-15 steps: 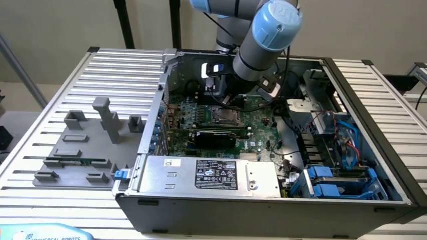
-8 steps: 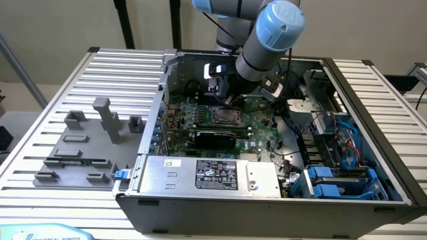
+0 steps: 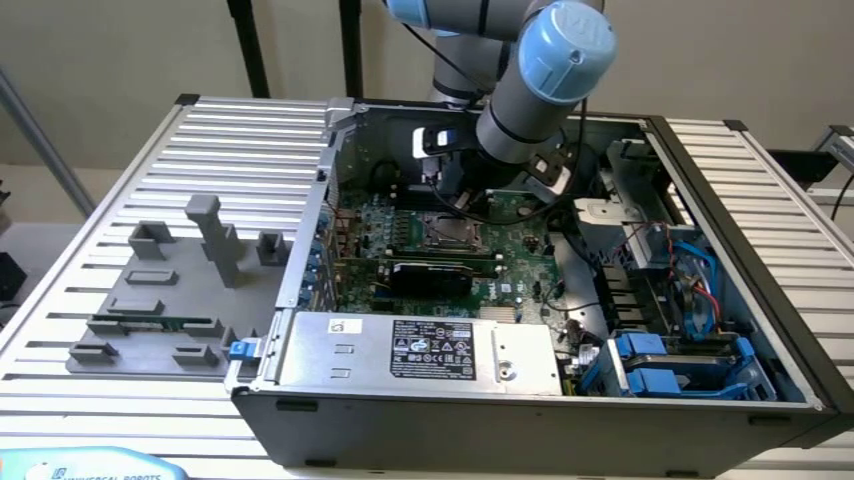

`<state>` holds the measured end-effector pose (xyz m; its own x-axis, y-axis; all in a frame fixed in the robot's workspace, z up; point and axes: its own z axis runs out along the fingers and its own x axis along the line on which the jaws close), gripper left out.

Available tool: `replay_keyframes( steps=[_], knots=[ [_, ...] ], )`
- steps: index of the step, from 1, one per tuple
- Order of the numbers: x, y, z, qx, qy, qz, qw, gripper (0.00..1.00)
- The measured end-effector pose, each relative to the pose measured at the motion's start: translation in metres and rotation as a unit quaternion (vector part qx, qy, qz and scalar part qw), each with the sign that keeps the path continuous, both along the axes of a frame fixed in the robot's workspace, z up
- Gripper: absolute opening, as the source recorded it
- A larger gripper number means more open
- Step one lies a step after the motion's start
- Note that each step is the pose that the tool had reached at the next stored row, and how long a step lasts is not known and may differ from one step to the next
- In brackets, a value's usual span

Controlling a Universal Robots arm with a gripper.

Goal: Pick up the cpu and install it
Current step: 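Install the first cpu locking lever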

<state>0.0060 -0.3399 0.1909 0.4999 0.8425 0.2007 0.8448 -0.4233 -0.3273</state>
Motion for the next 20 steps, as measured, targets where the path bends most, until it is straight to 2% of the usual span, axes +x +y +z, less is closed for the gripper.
replay_keyframes(
  steps=[5,11,20],
  knots=[
    [0.0039,-0.0001,-0.0003,0.0011,0.0000,0.004,1.0000,0.11],
    [0.0078,0.0000,-0.0008,0.0038,0.0000,0.009,1.0000,0.11],
    [0.0103,-0.0001,-0.0018,0.0116,0.0000,0.017,0.9998,0.11]
  ],
)
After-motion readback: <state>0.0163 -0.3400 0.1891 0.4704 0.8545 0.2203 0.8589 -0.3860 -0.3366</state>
